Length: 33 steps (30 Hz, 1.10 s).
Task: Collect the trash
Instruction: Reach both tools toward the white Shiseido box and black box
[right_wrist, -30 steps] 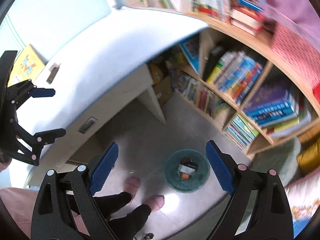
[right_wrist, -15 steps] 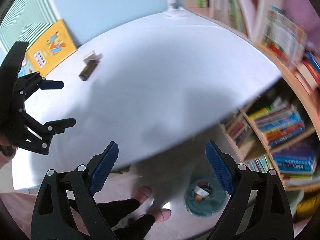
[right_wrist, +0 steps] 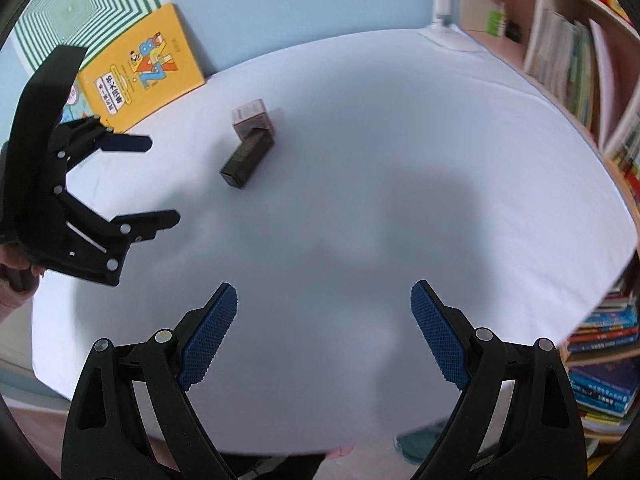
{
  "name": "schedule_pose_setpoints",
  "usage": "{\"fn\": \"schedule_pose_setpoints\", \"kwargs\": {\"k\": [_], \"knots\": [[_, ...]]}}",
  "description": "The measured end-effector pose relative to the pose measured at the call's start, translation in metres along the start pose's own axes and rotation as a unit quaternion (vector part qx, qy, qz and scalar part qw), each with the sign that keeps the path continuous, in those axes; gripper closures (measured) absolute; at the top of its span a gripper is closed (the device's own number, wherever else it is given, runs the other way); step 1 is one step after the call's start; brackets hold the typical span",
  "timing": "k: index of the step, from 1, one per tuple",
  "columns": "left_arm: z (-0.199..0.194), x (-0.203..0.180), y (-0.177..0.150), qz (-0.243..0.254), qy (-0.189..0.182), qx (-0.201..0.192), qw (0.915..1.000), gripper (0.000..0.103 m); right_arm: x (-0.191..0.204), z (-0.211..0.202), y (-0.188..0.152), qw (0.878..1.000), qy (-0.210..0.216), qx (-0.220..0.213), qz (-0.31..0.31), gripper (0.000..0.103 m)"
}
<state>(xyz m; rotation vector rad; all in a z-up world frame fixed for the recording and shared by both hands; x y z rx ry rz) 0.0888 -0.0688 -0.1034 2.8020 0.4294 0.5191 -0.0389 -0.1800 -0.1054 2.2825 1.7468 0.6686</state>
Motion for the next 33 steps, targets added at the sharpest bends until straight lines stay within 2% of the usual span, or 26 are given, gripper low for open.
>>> {"fn": "schedule_pose_setpoints", "kwargs": {"k": [6, 12, 25, 29, 30, 33], "knots": [[0.025, 0.042, -0.002, 0.006, -0.002, 0.008, 0.9999, 0.012, 0.034, 0.033, 0.021, 1.000, 0.003, 0.022, -0.015, 0.015], [0.049, 0.069, 0.005, 0.012, -0.012, 0.009, 0.9998, 0.012, 0.058, 0.059, 0.037, 0.999, 0.004, 0.039, -0.024, 0.015], [0.092, 0.103, 0.018, 0.051, -0.025, 0.001, 0.9984, 0.012, 0.083, 0.112, 0.062, 0.998, -0.008, 0.065, -0.019, 0.015], [0.102, 0.111, 0.020, 0.055, -0.042, -0.003, 0.9976, 0.013, 0.087, 0.125, 0.066, 0.998, -0.012, 0.067, -0.019, 0.016], [0.097, 0.101, 0.024, 0.058, -0.045, -0.004, 0.9973, 0.013, 0.088, 0.128, 0.067, 0.997, -0.011, 0.068, -0.018, 0.016], [0.101, 0.102, 0.027, 0.067, -0.053, -0.010, 0.9963, 0.013, 0.092, 0.135, 0.070, 0.998, -0.012, 0.065, -0.020, 0.017]]}}
Point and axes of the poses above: each gripper's, at about its wrist camera, not at the fingertips, and z roughly the way its jaws point, x to its left, y to its top, the point moved 2 cm from there along z, roughly the way its jaws point, and after that the axes turned 10 degrees about z, right-handed, at the moved point
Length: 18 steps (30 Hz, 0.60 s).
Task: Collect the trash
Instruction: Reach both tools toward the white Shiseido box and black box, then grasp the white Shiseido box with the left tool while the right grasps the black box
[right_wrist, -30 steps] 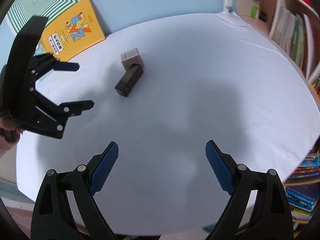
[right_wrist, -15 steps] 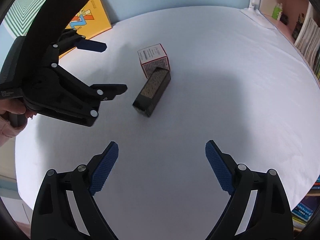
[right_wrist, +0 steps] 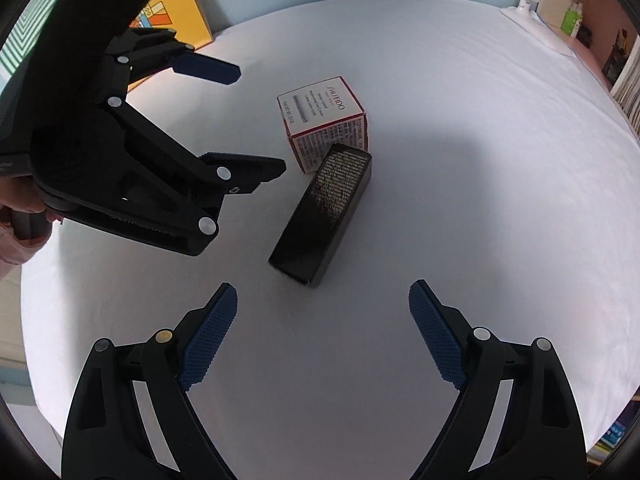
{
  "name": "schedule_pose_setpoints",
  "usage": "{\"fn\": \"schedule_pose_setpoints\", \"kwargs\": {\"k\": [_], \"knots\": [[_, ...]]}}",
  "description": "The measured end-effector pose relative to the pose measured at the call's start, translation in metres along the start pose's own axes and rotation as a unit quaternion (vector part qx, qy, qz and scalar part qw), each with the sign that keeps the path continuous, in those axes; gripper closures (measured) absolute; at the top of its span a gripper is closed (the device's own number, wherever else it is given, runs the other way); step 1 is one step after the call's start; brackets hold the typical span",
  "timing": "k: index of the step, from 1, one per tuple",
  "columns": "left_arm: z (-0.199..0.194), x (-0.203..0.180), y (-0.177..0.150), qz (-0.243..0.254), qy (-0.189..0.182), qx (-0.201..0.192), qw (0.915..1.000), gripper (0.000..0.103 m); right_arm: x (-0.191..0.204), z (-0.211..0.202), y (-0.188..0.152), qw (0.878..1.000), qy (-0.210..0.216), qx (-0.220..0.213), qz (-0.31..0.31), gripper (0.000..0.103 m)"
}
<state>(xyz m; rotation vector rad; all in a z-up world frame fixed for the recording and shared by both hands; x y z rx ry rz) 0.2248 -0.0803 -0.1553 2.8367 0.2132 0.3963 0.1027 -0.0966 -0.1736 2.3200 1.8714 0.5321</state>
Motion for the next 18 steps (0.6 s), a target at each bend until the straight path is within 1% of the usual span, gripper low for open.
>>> {"fn": "schedule_pose_setpoints", "kwargs": {"k": [4, 7, 9, 10, 11, 12, 14, 15, 16, 18], "knots": [[0.000, -0.005, 0.005, 0.007, -0.016, -0.011, 0.9998, 0.013, 0.003, 0.004, 0.005, 1.000, -0.011, -0.007, -0.008, 0.020], [0.004, -0.007, 0.006, 0.011, -0.020, -0.013, 0.9997, 0.018, 0.004, 0.007, 0.010, 1.000, -0.018, -0.009, -0.012, 0.029], [0.007, -0.005, 0.008, 0.011, -0.030, -0.013, 0.9994, 0.025, 0.004, 0.009, 0.012, 0.999, -0.028, -0.012, -0.018, 0.036], [0.008, -0.005, 0.009, 0.012, -0.036, -0.014, 0.9992, 0.026, 0.004, 0.009, 0.013, 0.999, -0.030, -0.014, -0.019, 0.039], [0.009, -0.006, 0.010, 0.015, -0.039, -0.013, 0.9990, 0.030, 0.003, 0.008, 0.014, 0.999, -0.033, -0.018, -0.021, 0.046], [0.010, -0.007, 0.011, 0.018, -0.039, -0.013, 0.9990, 0.034, 0.001, 0.008, 0.014, 0.999, -0.039, -0.019, -0.022, 0.050], [0.013, -0.007, 0.013, 0.023, -0.041, -0.012, 0.9988, 0.041, -0.003, 0.006, 0.016, 0.999, -0.041, -0.022, -0.017, 0.069], [0.013, -0.006, 0.014, 0.022, -0.047, -0.014, 0.9986, 0.045, -0.007, 0.005, 0.017, 0.999, -0.038, -0.023, -0.009, 0.074], [0.014, -0.005, 0.015, 0.021, -0.050, -0.016, 0.9984, 0.049, -0.013, 0.004, 0.018, 0.999, -0.034, -0.023, 0.001, 0.077], [0.014, -0.006, 0.016, 0.025, -0.059, -0.016, 0.9978, 0.063, -0.018, 0.002, 0.020, 0.999, -0.033, -0.022, 0.007, 0.078]]}}
Point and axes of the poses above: each gripper's, at about its wrist camera, not at the fingertips, and z roughly the way its jaws point, x to its left, y to its top, the point moved 2 cm from there along z, roughly the way its jaws point, and after that the axes turned 10 degrees about z, right-handed, at the moved point
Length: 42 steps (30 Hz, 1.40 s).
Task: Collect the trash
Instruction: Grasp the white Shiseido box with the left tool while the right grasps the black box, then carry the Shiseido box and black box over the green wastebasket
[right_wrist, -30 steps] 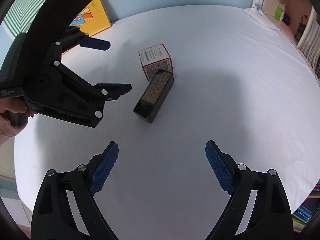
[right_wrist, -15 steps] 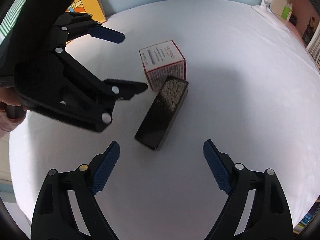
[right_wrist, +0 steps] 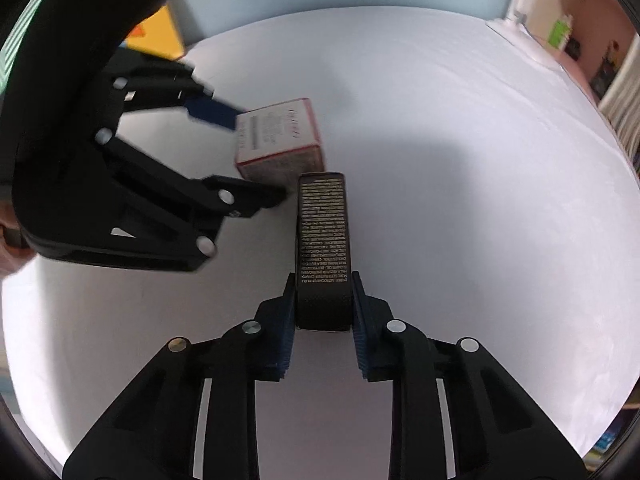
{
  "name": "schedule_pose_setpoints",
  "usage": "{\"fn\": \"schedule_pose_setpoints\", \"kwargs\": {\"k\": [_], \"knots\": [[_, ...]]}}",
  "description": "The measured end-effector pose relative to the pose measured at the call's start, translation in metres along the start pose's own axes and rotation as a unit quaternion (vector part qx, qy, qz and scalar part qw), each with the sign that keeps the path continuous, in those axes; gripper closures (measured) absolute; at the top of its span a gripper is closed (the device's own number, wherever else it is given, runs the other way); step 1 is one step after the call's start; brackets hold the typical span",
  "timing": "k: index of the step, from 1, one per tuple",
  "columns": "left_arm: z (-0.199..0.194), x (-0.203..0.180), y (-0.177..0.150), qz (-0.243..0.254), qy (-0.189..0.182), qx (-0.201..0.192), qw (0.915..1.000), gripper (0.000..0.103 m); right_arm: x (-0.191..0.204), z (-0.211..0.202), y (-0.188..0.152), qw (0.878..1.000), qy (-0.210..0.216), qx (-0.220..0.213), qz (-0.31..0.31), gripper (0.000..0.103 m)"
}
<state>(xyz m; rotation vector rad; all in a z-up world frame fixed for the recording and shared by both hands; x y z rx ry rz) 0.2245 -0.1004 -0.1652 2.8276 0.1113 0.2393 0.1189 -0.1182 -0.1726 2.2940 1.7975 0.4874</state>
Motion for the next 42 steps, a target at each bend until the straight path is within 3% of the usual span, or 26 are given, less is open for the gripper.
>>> {"fn": "schedule_pose_setpoints", "kwargs": {"k": [4, 13, 21, 28, 34, 42], "knots": [[-0.001, -0.007, 0.004, 0.015, 0.015, 0.006, 0.9998, 0.064, -0.002, -0.005, -0.001, 1.000, 0.000, -0.004, -0.003, 0.078], [-0.010, -0.013, 0.008, -0.004, 0.033, 0.015, 0.9993, 0.064, -0.013, -0.025, -0.011, 1.000, 0.004, -0.017, 0.014, 0.078], [-0.037, -0.046, 0.024, -0.018, 0.073, 0.021, 0.9970, 0.064, -0.023, -0.056, -0.019, 0.999, 0.004, -0.044, 0.029, 0.078], [-0.067, -0.093, 0.028, -0.013, 0.079, 0.012, 0.9968, 0.064, -0.068, -0.104, -0.073, 0.996, -0.001, -0.072, 0.056, 0.078], [-0.087, -0.164, 0.044, 0.021, 0.074, 0.003, 0.9971, 0.064, -0.122, -0.139, -0.124, 0.993, -0.019, -0.086, 0.083, 0.078], [-0.080, -0.242, 0.103, 0.067, 0.052, -0.013, 0.9963, 0.064, -0.183, -0.176, -0.181, 0.987, -0.045, -0.096, 0.119, 0.078]]}}
Point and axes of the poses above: each gripper's, at about its wrist camera, not at the fingertips, and z roughly the way its jaws point, x to its left, y to its top, the point moved 2 cm from there along z, roughly the way its jaws point, and after that the axes turned 10 degrees about z, right-handed, at the moved point
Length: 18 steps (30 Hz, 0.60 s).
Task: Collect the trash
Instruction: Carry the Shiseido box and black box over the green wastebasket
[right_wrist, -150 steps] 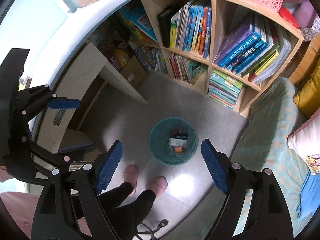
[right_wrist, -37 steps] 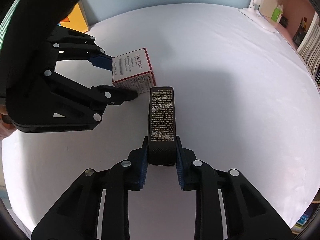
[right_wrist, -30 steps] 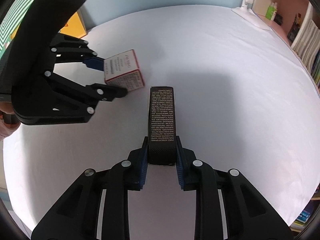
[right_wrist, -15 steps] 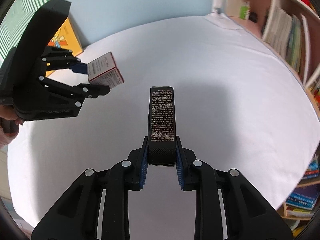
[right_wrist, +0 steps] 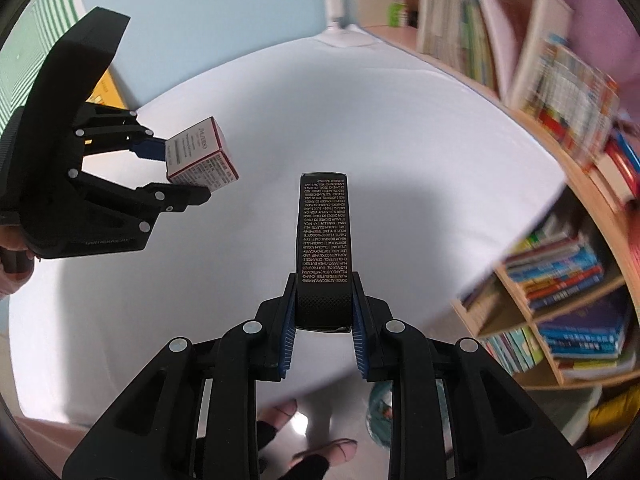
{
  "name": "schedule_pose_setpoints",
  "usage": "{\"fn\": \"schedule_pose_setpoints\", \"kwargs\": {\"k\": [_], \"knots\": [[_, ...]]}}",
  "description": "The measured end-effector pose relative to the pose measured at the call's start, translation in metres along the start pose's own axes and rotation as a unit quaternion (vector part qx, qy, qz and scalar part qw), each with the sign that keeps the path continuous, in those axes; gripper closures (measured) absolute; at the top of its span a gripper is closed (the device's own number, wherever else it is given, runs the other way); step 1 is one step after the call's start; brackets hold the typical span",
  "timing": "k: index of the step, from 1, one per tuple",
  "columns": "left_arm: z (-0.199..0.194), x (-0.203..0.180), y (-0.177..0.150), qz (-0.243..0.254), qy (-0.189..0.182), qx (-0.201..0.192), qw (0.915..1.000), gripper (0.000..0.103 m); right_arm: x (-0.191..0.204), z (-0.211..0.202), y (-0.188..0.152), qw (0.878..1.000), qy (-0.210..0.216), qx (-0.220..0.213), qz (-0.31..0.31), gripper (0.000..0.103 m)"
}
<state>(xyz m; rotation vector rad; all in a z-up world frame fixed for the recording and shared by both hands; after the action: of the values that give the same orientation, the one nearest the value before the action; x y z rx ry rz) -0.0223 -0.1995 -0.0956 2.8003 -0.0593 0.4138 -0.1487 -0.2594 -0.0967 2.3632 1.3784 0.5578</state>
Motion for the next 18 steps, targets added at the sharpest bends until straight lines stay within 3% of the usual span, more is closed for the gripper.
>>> {"fn": "schedule_pose_setpoints", "kwargs": {"k": [9, 18], "knots": [[0.002, -0.094, 0.056, 0.039, -0.030, -0.014, 0.9987, 0.064, -0.096, -0.042, -0.044, 0.998, -0.034, -0.013, 0.053, 0.078], [0.008, -0.179, 0.092, 0.080, -0.051, -0.012, 0.9954, 0.064, -0.163, -0.064, -0.095, 0.994, -0.049, -0.005, 0.096, 0.078]]}}
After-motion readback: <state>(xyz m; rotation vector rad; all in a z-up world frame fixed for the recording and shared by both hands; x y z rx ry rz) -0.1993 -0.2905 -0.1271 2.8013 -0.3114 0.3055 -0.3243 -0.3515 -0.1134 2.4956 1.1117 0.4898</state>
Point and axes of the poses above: each gripper's, at about its wrist camera, not at the fingertips, and z roughly the way its jaws point, x to its left, y to its top, the point moved 2 cm from there along z, roughly the way its jaws point, and after that the axes turned 10 degrees about z, right-handed, at the moved point
